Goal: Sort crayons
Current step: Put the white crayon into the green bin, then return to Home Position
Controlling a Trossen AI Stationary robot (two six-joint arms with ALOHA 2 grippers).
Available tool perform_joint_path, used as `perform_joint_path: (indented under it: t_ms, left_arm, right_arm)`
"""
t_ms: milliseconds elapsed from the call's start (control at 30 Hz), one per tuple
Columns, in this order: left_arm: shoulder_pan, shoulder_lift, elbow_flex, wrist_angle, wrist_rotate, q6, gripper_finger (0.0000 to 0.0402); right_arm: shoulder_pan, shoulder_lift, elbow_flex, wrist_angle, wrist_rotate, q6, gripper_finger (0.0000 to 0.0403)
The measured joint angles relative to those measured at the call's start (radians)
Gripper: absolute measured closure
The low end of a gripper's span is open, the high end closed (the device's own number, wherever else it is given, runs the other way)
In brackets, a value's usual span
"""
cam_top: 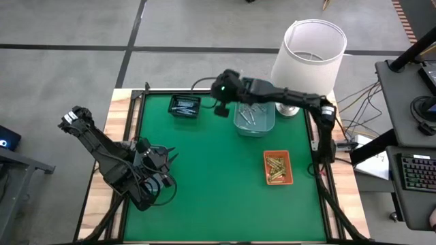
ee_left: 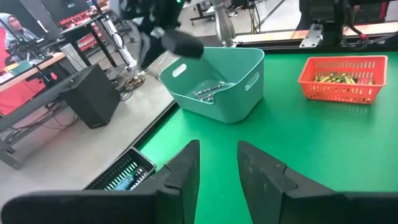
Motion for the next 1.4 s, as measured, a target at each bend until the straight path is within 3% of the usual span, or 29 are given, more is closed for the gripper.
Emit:
perform_joint_path:
  t_ms: [267,400,733,1133,1400]
  left_arm:
    - [0.0,-0.003,0.0,-0.022,-0.012,-0.002,0.0311]
    - [0.0,-0.003,0.0,-0.023,-0.019,-0.002,0.0311]
    - [0.0,-0.003,0.0,-0.018,-0.007,-0.029,0.0311]
    - [0.001,-0.003,0.0,-0.001,-0.008,-0.03,0.0311]
    - [0.003,-0.003,0.0,0.035,-0.023,-0.03,0.0311]
  right_arm:
    - [-0.099,-0.068,-0.009,-0.321,-0.005,0.084,0.0394]
    - [-0.127,-0.068,-0.066,-0.384,-0.003,0.103,0.0394]
    - [-0.167,-0.066,-0.242,-0.359,0.002,0.099,0.039]
    - [-0.162,-0.076,-0.266,-0.347,-0.005,0.143,0.0312]
    - [-0.067,-0.19,-0.284,-0.326,-0.08,0.19,0.0314]
